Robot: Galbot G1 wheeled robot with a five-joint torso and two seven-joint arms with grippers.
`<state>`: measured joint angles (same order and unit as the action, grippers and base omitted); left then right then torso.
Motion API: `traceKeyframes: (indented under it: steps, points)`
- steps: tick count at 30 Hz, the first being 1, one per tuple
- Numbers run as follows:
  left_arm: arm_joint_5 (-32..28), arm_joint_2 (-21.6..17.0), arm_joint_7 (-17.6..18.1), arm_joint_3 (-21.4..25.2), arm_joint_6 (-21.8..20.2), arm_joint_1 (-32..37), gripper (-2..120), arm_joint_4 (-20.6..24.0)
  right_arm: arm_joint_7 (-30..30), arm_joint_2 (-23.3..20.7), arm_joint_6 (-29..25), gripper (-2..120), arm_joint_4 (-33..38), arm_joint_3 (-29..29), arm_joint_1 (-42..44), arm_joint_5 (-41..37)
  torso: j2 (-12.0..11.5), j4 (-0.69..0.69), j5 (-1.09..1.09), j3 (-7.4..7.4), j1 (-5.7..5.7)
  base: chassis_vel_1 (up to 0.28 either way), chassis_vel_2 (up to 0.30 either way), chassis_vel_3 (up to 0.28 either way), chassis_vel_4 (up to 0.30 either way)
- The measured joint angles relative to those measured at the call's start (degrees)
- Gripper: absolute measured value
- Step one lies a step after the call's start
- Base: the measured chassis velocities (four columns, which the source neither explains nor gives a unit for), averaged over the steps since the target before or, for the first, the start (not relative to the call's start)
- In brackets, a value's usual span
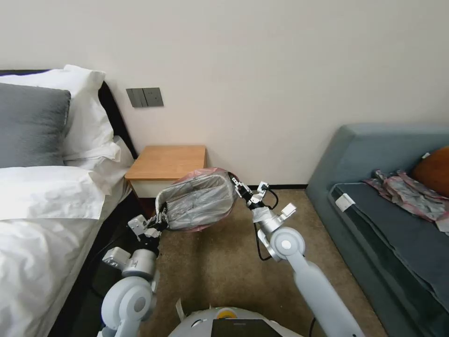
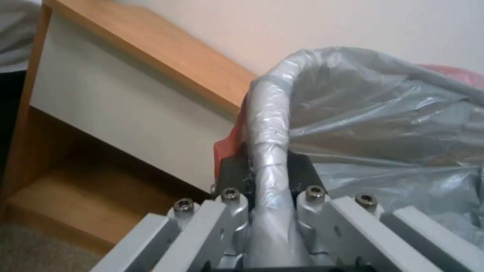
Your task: Pick up the garbage bag from the table and place it over the trash can.
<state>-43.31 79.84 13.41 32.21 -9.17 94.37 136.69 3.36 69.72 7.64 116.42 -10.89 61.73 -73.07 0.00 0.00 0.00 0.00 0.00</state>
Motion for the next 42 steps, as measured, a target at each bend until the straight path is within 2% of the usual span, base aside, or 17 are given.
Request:
traceKeyframes:
  steps: [2, 10, 22, 27, 30, 42]
  points:
    - [-0.26, 0.02, -0.22, 0.01, 0.00, 0.14, 5, 0.35, -0.52, 0.02, 0.00, 0, -0.58, 0.17, -0.28, -0.09, 0.00, 0.00, 0.00, 0.00, 0.00, 0.000, 0.000, 0.000, 0.000]
    - [-3.11, 0.26, -0.24, 0.23, 0.08, 0.02, 5, 1.06, -0.98, -0.67, 0.34, 0, -1.40, 0.53, 0.82, 1.01, 0.00, 0.00, 0.00, 0.00, 0.00, 0.000, 0.000, 0.000, 0.000]
    - [-10.30, 0.79, 2.88, 0.42, -0.62, -1.40, 5, 1.44, 0.04, -0.52, -0.02, 0, 0.62, 0.46, 5.27, 7.35, 0.00, -0.01, -0.01, 0.00, 0.00, 0.000, 0.000, 0.000, 0.000]
    - [-13.66, 0.98, 3.88, 0.52, -1.98, -1.42, 5, 2.28, 2.87, 0.24, -1.97, 0, -2.31, 0.90, 4.19, 12.80, 0.00, -0.01, 0.01, 0.00, 0.00, 0.000, 0.000, 0.000, 0.000]
    - [-15.19, 1.34, 4.11, 0.33, -2.52, -1.26, 5, 2.76, 5.95, 1.44, -4.28, 0, -6.56, 1.94, 0.97, 17.21, 0.00, 0.02, 0.00, 0.00, 0.00, 0.000, 0.000, 0.000, 0.000]
    - [-21.39, 1.44, 6.00, 0.78, -3.35, -1.79, 7, 4.01, 11.61, -0.21, -7.52, 0, -6.63, 0.88, 4.83, 25.34, 0.00, -0.03, -0.01, 0.00, 0.00, 0.000, 0.000, 0.000, 0.000]
